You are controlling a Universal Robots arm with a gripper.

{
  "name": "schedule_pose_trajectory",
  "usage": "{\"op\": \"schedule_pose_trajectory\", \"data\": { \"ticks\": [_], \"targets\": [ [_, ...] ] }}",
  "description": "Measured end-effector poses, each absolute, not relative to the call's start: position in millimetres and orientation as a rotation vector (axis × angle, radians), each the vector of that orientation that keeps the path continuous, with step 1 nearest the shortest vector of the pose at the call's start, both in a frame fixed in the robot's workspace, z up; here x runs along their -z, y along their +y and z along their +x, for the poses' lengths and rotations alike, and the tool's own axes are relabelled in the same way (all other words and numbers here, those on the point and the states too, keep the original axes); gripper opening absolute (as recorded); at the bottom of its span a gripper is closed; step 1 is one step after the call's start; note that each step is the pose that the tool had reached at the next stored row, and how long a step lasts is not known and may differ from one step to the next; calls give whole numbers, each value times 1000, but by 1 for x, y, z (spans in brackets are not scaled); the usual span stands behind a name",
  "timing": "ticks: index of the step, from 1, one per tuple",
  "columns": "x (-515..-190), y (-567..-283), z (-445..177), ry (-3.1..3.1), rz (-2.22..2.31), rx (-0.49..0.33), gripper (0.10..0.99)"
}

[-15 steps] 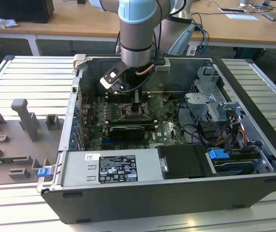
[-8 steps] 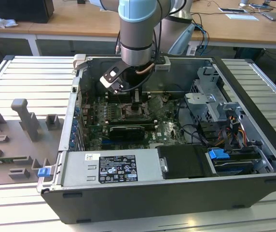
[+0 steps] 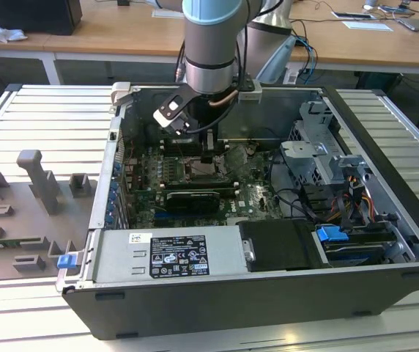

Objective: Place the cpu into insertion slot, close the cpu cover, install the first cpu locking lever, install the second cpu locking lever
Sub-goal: 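Close the cpu cover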

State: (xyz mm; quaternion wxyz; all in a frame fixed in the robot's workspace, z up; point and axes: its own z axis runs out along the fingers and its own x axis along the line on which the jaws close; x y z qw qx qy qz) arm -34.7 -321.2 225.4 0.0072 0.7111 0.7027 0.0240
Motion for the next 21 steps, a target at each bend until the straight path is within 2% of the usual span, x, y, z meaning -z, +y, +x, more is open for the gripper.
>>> {"op": "schedule_pose_trajectory", "data": {
  "ticks": [4,21],
  "targets": [
    [-242,-321,-31,2197,2224,-75,106],
    [-249,-321,-15,2198,2226,-73,106]
  ]
}}
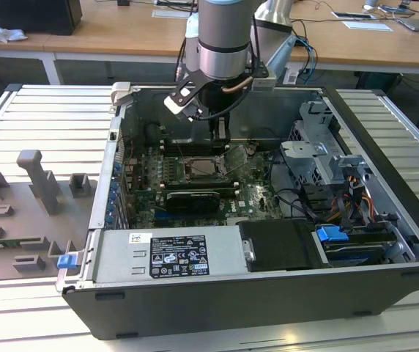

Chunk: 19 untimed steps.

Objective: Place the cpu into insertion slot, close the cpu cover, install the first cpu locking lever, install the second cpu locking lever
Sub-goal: 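Close the cpu cover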

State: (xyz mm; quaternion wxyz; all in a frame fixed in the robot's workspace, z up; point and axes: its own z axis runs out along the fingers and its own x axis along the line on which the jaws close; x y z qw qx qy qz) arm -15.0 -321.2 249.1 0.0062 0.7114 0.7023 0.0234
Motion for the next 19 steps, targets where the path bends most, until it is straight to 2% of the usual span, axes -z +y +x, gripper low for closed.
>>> {"op": "schedule_pose_trajectory", "data": {
  "ticks": [11,19],
  "targets": [
    [-264,-321,-10,2197,2227,-73,106],
    [-263,-321,23,2197,2227,-73,106]
  ]
}}
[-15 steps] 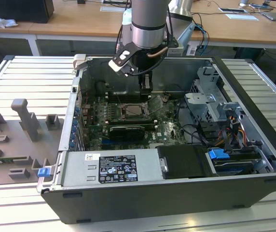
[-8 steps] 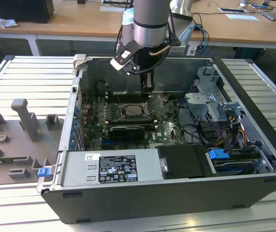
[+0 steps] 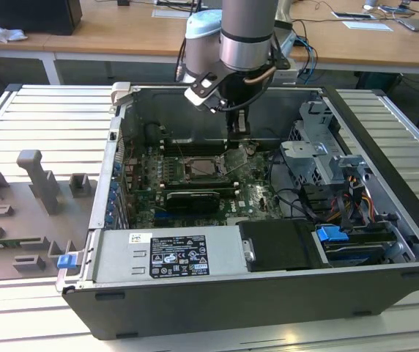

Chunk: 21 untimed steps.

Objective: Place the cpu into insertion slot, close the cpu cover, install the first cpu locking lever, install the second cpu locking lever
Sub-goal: 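Close the cpu cover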

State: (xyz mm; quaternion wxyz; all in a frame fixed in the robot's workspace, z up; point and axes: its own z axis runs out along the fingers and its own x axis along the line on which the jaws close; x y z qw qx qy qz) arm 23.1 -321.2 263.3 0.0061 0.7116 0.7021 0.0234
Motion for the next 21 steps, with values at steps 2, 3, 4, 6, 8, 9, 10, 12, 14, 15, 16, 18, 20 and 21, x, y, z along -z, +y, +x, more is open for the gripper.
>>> {"op": "schedule_pose_trajectory", "data": {
  "ticks": [2,3,4,6,8,9,10,12,14,15,16,18,20,21],
  "targets": [
    [-262,-321,26,2209,2216,-74,106],
    [-262,-321,28,2215,2210,-73,106],
    [-260,-321,30,2215,2210,-73,106],
    [-259,-321,32,2219,2205,-73,106],
    [-258,-321,36,2224,2201,-72,106],
    [-258,-321,37,2224,2201,-72,106],
    [-257,-321,39,2224,2201,-72,106],
    [-257,-320,42,2224,2201,-72,106],
    [-256,-320,45,2224,2201,-71,106],
    [-256,-319,48,2226,2199,-70,106],
    [-256,-319,50,2232,2193,-70,106],
    [-255,-318,54,2245,2180,-70,106],
    [-254,-317,58,2245,2179,-69,106],
    [-253,-317,59,2245,2179,-69,106]
  ]
}}
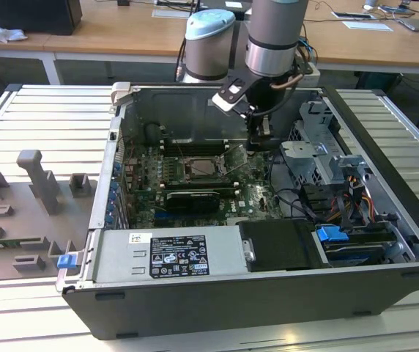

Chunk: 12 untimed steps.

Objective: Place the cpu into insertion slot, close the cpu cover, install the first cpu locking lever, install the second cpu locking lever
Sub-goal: 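Close the cpu cover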

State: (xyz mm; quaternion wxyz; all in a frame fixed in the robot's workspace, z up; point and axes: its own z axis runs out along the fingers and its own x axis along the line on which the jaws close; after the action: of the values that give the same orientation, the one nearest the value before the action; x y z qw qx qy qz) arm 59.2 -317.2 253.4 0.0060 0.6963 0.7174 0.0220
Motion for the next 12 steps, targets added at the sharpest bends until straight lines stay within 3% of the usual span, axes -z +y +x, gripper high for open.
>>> {"op": "schedule_pose_trajectory", "data": {
  "ticks": [12],
  "targets": [
    [-245,-317,63,2250,2184,-55,106]
  ]
}}
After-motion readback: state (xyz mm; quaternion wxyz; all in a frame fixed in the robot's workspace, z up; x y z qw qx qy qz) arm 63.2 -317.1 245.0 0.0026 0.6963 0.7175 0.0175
